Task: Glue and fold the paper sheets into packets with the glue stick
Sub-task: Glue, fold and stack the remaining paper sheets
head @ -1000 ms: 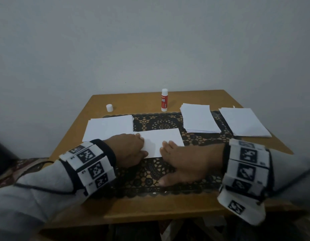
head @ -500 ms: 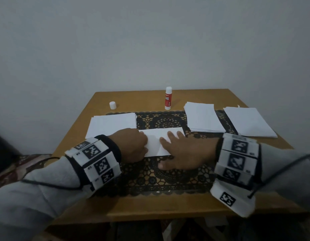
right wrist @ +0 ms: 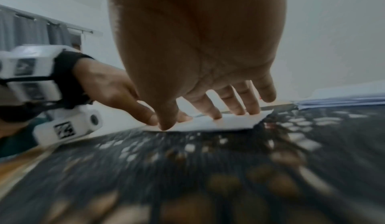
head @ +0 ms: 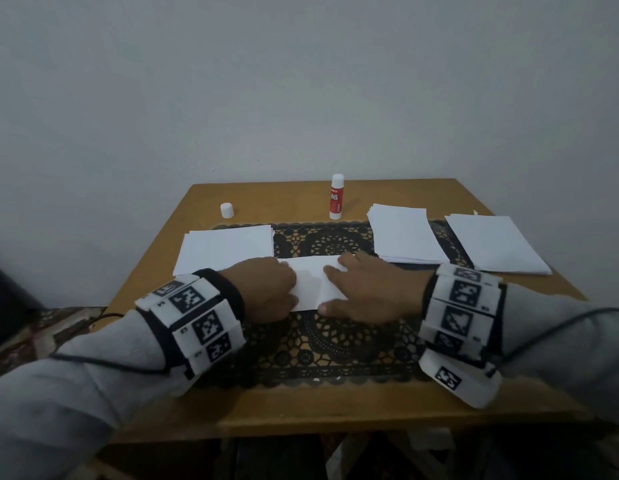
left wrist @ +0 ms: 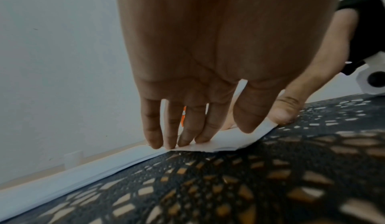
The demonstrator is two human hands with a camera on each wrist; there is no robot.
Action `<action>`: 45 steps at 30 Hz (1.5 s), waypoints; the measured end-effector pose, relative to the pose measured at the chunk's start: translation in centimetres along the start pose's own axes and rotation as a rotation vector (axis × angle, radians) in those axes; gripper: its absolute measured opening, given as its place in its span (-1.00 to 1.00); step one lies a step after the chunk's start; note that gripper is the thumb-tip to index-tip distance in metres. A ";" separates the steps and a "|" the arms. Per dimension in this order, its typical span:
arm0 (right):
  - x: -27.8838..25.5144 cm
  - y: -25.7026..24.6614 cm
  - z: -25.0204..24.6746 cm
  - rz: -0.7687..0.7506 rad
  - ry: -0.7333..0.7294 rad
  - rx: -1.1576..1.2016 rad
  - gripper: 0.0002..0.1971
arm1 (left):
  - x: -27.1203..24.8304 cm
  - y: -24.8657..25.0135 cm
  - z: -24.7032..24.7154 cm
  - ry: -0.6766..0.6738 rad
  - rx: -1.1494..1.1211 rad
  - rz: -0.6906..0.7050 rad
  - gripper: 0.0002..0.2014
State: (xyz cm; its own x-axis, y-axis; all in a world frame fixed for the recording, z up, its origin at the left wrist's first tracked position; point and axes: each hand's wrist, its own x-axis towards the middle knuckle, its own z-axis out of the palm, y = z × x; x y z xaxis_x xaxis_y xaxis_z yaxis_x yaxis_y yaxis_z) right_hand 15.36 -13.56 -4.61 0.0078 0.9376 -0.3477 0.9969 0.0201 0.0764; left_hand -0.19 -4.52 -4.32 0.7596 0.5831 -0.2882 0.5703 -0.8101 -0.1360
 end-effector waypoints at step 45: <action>3.1 -3.0 -3.9 0.391 0.260 1.384 -0.84 | -3.0 -8.3 -1.6 0.310 -1.277 -0.424 -0.95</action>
State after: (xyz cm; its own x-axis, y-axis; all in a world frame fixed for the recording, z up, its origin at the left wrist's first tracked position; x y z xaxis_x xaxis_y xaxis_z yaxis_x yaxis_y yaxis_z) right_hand 12.11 -9.39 -2.24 0.4259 0.8426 -0.3297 0.2134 -0.4477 -0.8684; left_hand -6.72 0.55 -0.76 0.3996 0.8946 -0.2002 0.5336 -0.0494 0.8443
